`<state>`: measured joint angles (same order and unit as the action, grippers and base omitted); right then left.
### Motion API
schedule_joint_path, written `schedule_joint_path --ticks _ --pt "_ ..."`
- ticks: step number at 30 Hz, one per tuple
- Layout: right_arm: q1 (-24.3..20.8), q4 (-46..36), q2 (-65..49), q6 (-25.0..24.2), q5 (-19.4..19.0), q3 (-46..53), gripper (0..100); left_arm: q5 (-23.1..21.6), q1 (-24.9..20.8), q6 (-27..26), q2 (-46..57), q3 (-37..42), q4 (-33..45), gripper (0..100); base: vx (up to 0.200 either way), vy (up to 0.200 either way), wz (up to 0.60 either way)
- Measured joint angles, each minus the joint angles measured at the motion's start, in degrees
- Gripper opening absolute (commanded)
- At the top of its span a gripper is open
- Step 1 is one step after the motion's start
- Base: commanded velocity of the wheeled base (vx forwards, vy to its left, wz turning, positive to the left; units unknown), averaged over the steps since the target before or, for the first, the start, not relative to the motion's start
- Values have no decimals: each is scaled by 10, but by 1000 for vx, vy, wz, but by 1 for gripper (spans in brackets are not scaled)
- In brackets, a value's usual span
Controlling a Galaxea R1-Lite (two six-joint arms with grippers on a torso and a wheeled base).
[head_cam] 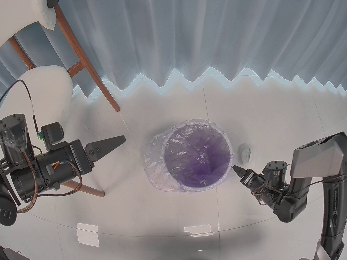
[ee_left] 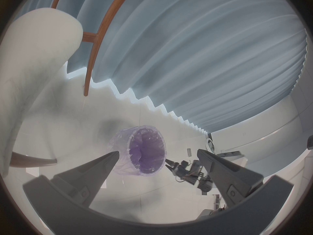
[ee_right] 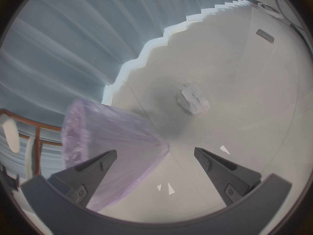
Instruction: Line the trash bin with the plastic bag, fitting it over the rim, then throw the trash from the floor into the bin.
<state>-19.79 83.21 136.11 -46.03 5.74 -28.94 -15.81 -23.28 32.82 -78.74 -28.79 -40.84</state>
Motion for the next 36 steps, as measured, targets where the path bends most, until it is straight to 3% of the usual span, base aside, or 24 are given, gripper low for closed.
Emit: schedule_joint_path --ticks 5,10,18,30,31,36 --pt "-14 1 -98 -10 -6 75 100 -5 3 2 -15 20 -29 100 0 0 0" --pt "-39 -51 -153 -8 -7 82 100 -7 7 2 -32 53 -97 100 0 0 0" --pt "-79 -189 -162 -11 10 -16 100 -7 21 5 -45 145 -249 100 0 0 0" --pt "-91 -275 -71 -10 32 -148 100 -12 56 8 -10 233 -264 100 0 0 0" --pt "-91 -277 -64 -11 33 -156 0 -13 57 8 -8 237 -264 100 0 0 0" --pt "-92 -280 -32 -12 38 -187 0 -13 62 8 -1 249 -264 100 0 0 0"
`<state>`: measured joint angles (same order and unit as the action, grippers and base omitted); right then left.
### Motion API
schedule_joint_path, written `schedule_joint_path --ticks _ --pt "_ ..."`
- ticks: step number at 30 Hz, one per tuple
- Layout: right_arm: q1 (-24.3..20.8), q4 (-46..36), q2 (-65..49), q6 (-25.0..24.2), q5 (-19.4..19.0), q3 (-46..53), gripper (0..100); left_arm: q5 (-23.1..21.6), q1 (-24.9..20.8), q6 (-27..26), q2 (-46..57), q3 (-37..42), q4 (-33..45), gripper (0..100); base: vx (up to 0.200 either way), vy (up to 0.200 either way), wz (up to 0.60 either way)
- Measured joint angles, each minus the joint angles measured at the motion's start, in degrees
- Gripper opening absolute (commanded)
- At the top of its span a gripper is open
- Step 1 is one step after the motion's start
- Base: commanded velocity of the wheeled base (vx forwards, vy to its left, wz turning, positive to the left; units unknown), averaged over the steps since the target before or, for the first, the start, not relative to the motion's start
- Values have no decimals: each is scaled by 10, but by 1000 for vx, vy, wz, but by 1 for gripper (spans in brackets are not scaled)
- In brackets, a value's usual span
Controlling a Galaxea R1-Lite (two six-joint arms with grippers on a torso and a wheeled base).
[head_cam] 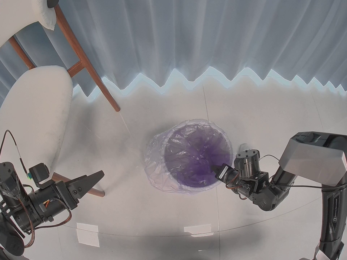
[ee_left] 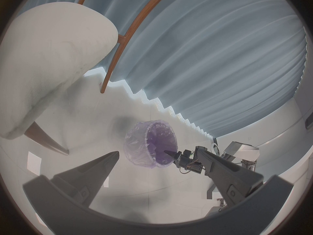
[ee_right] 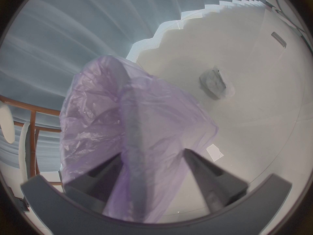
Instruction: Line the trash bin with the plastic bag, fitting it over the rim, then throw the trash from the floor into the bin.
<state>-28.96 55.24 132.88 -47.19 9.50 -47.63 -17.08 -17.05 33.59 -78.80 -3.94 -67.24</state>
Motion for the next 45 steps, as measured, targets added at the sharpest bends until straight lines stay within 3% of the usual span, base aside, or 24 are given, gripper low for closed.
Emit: schedule_joint_path --ticks 13,19,24,29,38,45 --pt "13 -14 4 13 -9 -4 0 -10 3 0 2 -3 0 100 0 0 0" --pt "25 -24 -54 38 -75 40 0 -22 2 7 -8 -18 0 100 0 0 0" --pt "33 -31 -131 75 -156 128 0 -28 -3 49 -23 -39 0 100 0 0 0" --pt "38 10 -190 99 -197 209 0 -45 -18 86 -60 -60 -1 100 0 0 0" --pt "23 52 -249 104 -209 272 0 -113 -25 110 -149 -86 -33 100 0 0 0" --pt "5 54 -266 103 -209 280 0 -118 -29 114 -203 -96 -94 100 0 0 0"
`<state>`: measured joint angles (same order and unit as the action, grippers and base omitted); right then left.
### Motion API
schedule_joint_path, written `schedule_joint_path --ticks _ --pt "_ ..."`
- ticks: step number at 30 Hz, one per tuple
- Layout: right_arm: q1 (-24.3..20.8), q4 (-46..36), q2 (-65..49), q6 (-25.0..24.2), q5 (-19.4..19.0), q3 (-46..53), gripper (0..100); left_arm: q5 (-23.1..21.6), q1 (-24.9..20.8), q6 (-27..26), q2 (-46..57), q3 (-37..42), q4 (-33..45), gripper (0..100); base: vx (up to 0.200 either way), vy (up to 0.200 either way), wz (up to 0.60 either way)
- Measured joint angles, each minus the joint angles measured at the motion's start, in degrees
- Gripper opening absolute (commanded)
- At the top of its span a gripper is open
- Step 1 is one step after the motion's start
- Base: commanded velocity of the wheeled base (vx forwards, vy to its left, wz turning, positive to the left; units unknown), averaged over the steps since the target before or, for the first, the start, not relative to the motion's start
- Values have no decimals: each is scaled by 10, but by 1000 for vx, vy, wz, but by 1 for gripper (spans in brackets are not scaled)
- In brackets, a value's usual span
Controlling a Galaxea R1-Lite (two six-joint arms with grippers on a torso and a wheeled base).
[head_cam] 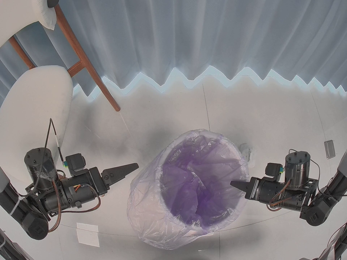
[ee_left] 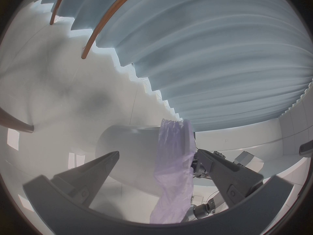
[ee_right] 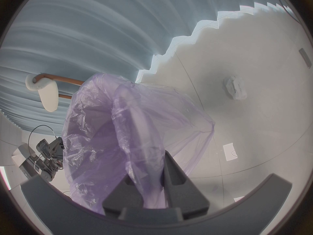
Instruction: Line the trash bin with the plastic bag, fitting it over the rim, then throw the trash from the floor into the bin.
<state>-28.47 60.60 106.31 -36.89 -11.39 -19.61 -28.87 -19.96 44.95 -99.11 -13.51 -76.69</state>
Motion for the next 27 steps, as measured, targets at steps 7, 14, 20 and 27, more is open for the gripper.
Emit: schedule_joint_path --ticks 7,14,20,27 --pt "-4 0 -2 0 0 0 0 0 -20 -2 -38 -1 -30 100 0 0 0" --pt "-4 0 -2 0 0 1 0 6 -25 -3 -69 0 -57 0 0 0 0" --pt "-4 3 -2 0 1 3 0 7 -19 -1 -92 -2 -90 0 0 0 0" --pt "-4 4 -7 0 -1 4 0 28 -16 -3 -128 0 -115 0 0 0 0"
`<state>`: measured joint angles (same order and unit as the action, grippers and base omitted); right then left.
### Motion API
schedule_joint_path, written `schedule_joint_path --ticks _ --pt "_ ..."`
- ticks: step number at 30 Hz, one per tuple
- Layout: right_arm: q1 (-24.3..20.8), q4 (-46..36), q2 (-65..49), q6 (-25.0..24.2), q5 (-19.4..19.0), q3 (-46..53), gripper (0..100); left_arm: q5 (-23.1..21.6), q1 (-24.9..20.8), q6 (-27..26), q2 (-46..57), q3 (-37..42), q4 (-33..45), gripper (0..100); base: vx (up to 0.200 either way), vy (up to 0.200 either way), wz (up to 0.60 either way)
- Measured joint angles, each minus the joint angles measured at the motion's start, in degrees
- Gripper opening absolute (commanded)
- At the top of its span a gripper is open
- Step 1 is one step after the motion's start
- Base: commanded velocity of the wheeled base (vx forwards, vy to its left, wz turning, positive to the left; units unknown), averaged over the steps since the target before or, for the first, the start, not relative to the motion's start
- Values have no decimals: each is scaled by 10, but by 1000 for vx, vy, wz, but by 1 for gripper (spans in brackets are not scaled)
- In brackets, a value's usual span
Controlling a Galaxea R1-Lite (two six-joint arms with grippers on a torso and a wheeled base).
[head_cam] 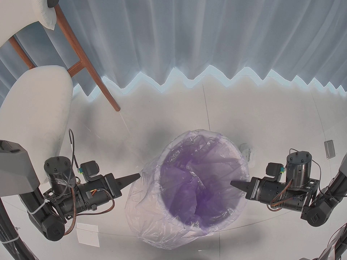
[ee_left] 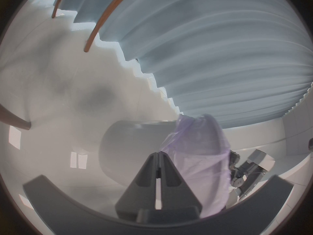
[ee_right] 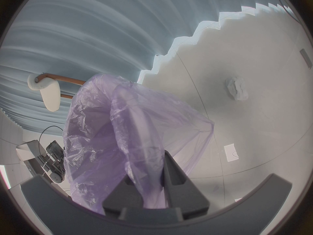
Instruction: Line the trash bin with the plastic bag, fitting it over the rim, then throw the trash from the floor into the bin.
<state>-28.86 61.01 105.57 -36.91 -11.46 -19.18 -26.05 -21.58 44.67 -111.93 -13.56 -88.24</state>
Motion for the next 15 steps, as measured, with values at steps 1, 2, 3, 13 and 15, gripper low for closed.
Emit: schedule_joint_path --ticks 1,2,3,13,15 --pt "0 0 -1 0 0 0 0 8 1 -1 -5 0 -1 0 0 0 0" --pt "0 0 -3 0 -1 2 0 19 2 -1 -12 -1 -2 0 0 0 0" --pt "0 0 -5 0 -1 3 0 25 3 -2 -17 -1 -3 0 0 0 0" --pt "0 25 -18 -17 -14 12 0 39 21 0 -45 2 -4 0 0 0 0" --pt "0 27 -18 -20 -14 12 0 39 23 0 -45 1 -4 0 0 0 0"
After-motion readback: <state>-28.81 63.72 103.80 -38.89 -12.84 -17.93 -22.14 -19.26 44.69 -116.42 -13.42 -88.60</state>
